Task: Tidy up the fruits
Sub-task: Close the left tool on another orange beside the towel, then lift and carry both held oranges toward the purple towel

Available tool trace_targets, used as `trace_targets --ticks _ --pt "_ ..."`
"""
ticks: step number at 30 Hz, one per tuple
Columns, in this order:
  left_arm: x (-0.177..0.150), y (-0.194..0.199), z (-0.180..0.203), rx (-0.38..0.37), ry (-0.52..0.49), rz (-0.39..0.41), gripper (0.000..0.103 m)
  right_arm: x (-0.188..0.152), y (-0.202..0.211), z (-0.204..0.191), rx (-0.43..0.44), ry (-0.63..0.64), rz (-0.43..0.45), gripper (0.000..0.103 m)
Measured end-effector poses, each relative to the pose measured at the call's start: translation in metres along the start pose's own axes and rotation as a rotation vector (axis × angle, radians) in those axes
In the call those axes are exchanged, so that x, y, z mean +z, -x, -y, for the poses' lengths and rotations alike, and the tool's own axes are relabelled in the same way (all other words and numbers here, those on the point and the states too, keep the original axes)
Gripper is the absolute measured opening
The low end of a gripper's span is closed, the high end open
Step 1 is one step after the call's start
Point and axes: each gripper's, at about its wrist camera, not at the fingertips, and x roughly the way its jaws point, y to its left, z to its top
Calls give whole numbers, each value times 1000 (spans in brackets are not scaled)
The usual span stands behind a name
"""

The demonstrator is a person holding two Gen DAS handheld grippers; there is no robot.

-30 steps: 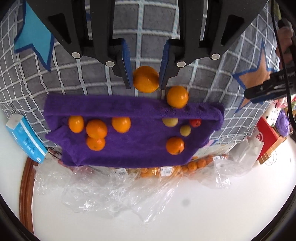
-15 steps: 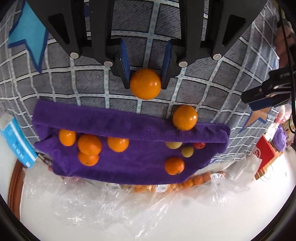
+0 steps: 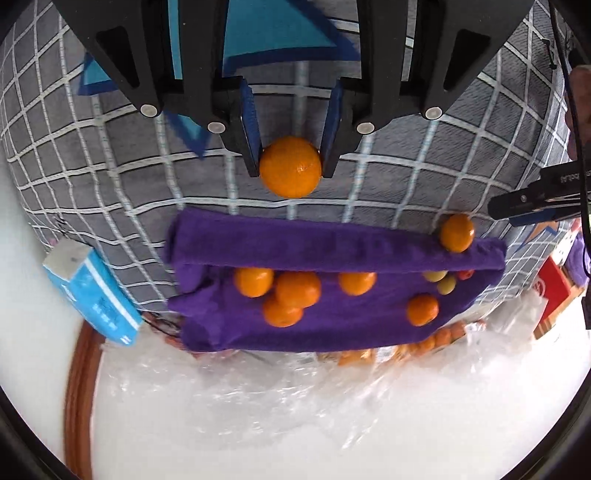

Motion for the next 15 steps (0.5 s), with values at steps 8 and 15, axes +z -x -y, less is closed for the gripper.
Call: trace_targets --ticks 8,15 --pt "10 -25 28 91 19 35 32 1 -6 10 33 -53 -7 32" --pt "5 -25 33 136 -13 53 33 1 -7 12 19 -74 -14 32"
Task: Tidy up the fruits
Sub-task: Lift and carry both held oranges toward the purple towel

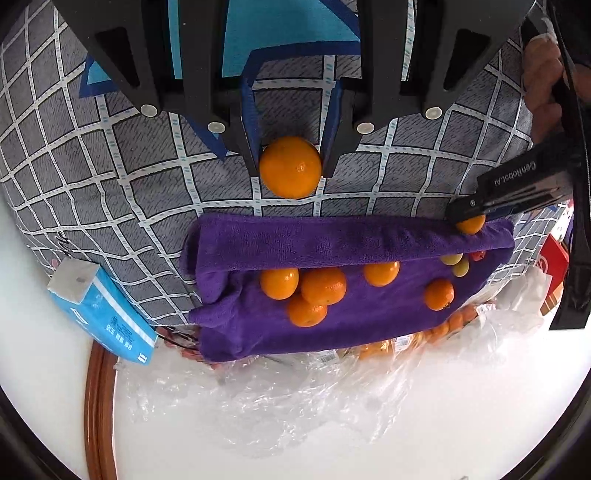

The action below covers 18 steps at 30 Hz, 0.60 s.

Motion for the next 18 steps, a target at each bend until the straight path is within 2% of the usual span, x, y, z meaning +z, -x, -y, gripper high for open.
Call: trace_targets --ticks 11,18 --pt "-2 1 -3 10 32 4 33 -1 -8 -5 -55 27 -37 32" --pt "-2 -2 5 54 -11 -6 34 -2 -9 -6 -47 36 -39 32"
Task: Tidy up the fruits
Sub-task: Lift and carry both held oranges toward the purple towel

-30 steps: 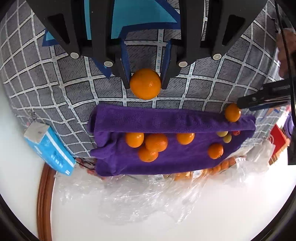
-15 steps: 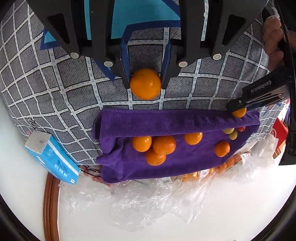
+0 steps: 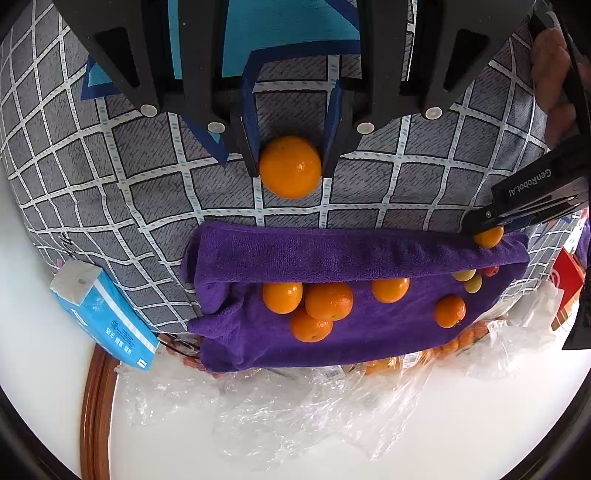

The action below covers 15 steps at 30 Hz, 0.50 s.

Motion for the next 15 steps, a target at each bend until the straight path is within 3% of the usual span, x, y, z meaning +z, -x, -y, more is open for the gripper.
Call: trace_targets --ticks 15 --pt "-3 5 -12 -75 51 15 32 -1 4 4 29 -21 28 32"
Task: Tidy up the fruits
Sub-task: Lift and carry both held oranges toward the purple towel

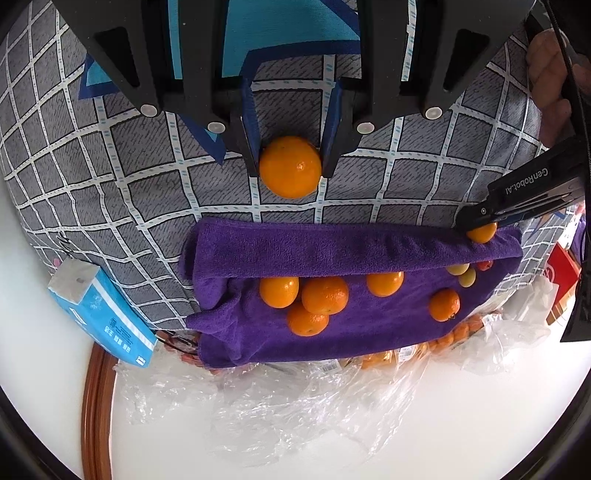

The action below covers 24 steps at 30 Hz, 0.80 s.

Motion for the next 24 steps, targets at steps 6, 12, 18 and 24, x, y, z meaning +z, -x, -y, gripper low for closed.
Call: trace_targets --ticks 6,12,18,24 --pt "-12 12 0 -19 -19 -25 32 0 6 2 18 -4 24 32" --pt "-25 35 -15 -48 -30 -57 32 -3 10 0 -24 -18 10 32" --pt "-20 66 -41 -62 -9 -36 32 -1 33 -8 -31 -63 -1 32" --pt "-6 101 -57 -60 6 -6 32 18 70 -23 -56 -61 36 32"
